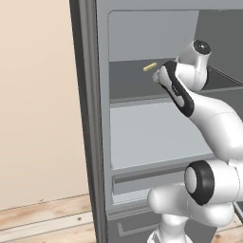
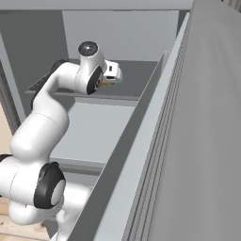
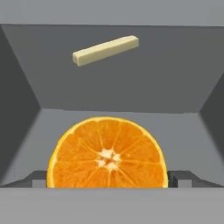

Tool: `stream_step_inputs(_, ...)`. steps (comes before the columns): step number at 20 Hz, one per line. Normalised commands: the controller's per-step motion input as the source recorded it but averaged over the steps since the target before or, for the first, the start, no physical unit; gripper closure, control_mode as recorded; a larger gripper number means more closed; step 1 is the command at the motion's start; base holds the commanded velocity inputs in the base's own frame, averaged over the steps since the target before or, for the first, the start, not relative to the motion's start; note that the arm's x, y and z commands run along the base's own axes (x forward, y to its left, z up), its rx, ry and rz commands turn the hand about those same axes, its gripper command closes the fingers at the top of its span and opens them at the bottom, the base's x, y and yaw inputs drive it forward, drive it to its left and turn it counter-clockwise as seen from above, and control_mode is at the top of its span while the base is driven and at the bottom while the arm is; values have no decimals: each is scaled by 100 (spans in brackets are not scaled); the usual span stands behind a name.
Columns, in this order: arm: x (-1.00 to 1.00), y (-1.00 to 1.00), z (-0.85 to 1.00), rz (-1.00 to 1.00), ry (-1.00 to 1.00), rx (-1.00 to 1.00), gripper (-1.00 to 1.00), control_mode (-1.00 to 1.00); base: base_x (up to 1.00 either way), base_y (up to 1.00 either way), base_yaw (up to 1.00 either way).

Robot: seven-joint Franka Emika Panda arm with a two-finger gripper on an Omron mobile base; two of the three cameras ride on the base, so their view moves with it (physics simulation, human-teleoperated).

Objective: Pick up the peach and orange from the fridge and place one fruit on each plate on the dining counter.

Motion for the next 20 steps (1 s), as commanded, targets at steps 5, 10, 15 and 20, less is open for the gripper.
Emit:
stream_step_inputs(5,15,0,-12,0,0,0,100,-100,0,0,0)
stream_step_inputs(10,18,0,-2,0,-1,0,100,-100,0,0,0)
stream_step_inputs(15,-13,0,0,1,-17,0,100,-100,0,0,0)
stream_step_inputs(20,-86,2,0,1,-29,0,100,-100,0,0,0)
